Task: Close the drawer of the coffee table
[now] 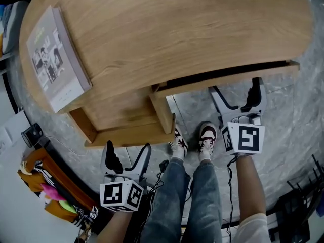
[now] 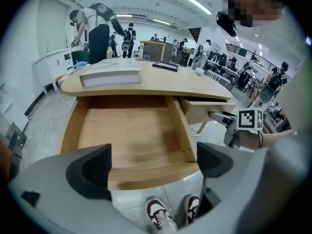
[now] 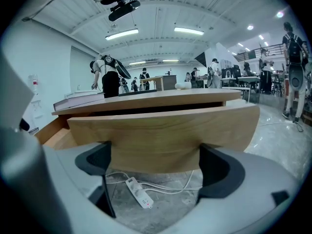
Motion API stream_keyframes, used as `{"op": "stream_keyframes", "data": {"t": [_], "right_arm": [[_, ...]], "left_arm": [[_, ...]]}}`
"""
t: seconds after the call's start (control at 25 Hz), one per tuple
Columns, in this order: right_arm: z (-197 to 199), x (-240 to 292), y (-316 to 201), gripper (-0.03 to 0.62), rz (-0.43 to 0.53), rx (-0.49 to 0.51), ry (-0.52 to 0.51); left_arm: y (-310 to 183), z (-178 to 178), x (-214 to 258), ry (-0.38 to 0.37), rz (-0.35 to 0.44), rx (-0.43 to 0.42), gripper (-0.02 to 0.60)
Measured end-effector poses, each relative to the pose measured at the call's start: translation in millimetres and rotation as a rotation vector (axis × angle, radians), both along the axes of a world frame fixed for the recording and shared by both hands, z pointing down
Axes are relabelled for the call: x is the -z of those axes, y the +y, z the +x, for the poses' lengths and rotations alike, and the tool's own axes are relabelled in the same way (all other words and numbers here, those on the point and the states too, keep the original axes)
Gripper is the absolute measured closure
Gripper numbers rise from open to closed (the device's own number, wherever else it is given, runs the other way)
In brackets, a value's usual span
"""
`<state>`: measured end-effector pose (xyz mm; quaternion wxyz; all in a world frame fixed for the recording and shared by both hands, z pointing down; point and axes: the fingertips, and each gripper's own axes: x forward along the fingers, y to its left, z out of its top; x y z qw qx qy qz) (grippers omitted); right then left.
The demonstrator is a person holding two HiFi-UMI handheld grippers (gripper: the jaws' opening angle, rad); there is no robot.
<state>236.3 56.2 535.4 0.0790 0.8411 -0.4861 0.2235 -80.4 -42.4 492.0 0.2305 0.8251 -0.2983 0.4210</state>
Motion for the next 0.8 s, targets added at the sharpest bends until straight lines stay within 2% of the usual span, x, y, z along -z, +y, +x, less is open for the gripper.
{"op": "stream_keyframes", "data": {"t": [0.8], "right_arm": [[23.2,-1.7,-32.7,0.02,0.012,-0.013,-0.002]], "left_arm": [[-8.4,-23.1,-0.8,0.006,-0.006,0.096,0.041]]}}
